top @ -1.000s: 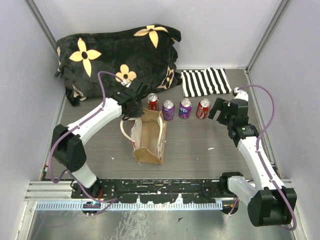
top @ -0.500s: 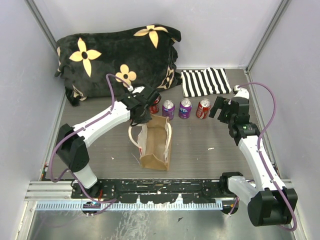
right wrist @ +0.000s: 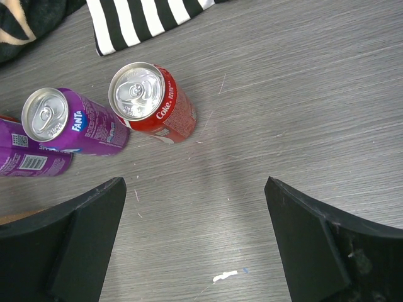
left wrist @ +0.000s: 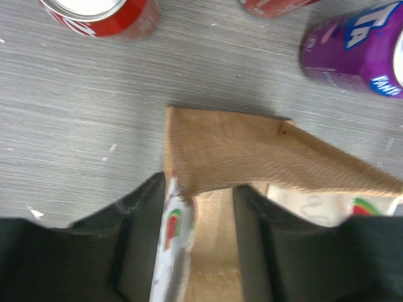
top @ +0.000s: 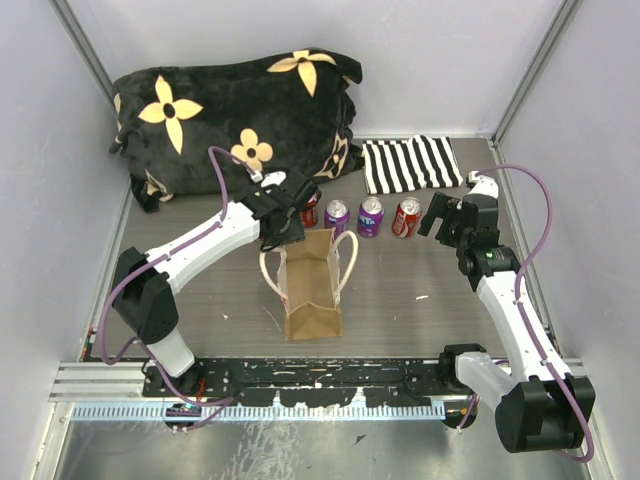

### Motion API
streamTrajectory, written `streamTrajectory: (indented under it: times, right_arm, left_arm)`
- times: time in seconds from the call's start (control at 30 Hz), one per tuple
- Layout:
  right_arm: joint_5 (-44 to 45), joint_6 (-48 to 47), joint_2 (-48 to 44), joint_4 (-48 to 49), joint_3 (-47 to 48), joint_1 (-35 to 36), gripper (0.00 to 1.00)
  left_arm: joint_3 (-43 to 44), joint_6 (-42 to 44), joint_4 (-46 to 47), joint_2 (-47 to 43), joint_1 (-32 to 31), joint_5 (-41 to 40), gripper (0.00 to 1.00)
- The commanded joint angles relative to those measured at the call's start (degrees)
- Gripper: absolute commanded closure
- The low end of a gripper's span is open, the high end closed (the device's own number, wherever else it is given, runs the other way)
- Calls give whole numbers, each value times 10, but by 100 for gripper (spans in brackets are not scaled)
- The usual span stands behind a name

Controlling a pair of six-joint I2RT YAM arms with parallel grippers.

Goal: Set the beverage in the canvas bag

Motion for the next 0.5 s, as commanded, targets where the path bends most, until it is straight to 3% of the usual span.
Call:
streamTrajectory:
  times: [0.0,0.07,0.13,0.47]
  right_arm:
    - [8,-11,1,18,11,-2,2]
    - [8,-11,1,19,12,-1,2]
    - [9,-11,3,21,12,-2,2]
    - [-1,-17,69,22,69,-2,1]
  left_arm:
    - [-5,42,52,-22,2,32,34]
    - [-5,56,61,-36,2,35,22]
    - [-4,73,72,-49,1,33,17]
    - [34,236,165,-97,33,-22,7]
